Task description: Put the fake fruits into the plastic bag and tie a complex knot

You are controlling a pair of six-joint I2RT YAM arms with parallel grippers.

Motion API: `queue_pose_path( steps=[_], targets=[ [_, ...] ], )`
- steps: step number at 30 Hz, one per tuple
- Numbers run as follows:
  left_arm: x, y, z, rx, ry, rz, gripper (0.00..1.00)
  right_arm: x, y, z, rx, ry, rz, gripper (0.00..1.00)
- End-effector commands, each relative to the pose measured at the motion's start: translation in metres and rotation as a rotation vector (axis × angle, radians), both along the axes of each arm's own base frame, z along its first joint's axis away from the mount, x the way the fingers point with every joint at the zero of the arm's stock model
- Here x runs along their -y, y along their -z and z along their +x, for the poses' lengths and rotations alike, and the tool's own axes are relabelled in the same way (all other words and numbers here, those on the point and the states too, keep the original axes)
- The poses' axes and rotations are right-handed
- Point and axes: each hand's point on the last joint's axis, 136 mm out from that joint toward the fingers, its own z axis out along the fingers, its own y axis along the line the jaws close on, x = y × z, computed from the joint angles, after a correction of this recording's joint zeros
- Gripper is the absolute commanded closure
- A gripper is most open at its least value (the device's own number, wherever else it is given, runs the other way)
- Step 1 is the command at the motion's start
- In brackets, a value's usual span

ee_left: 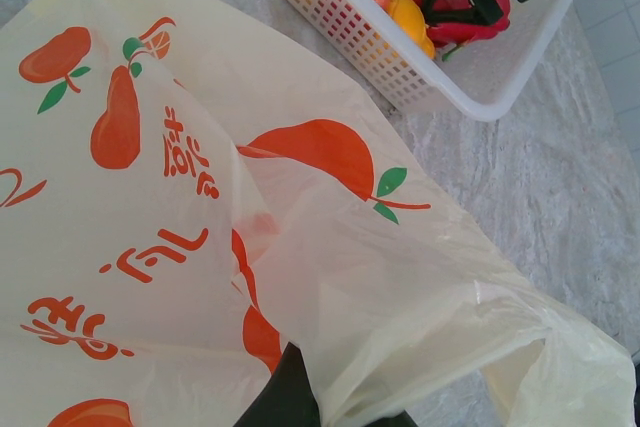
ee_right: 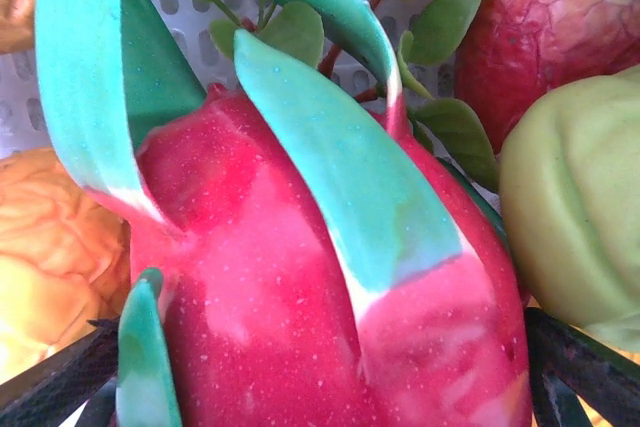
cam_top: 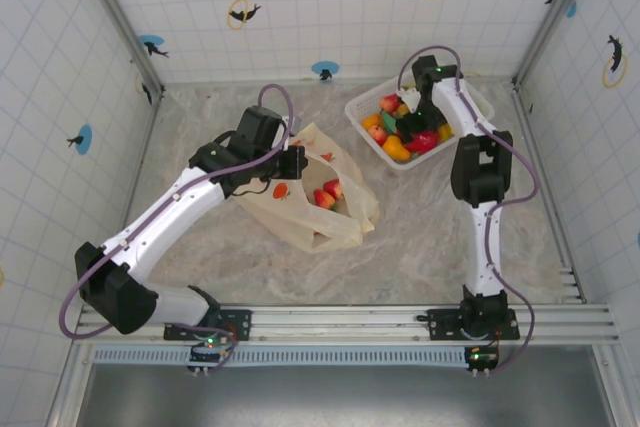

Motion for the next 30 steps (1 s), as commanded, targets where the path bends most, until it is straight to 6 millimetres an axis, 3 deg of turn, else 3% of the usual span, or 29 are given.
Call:
queue_pose_path(
  steps=[1, 4, 9, 23, 30],
  targets=[
    [-0.005, -0.013, 0.001, 0.037, -0.004, 0.002, 1.00, -0.018, -0.033, -0.008, 0.030, 0.023, 0.130, 0.22],
    [-0.006, -0.014, 0.001, 0.037, -0.007, -0.001, 1.00, -0.015, -0.070, -0.002, 0.137, 0.049, 0.174, 0.25],
    [-0.005, -0.014, 0.000, 0.038, -0.005, -0.014, 1.00, -0.006, -0.108, -0.001, 0.253, 0.104, 0.229, 0.25],
    [0.001, -0.015, -0.001, 0.028, -0.004, -0.054, 1.00, 0.007, -0.177, -0.017, 0.455, 0.225, 0.515, 0.27],
    [0.003, -0.015, -0.001, 0.028, 0.001, -0.063, 1.00, 0.000, -0.217, -0.046, 0.599, 0.236, 0.688, 0.27]
  ],
)
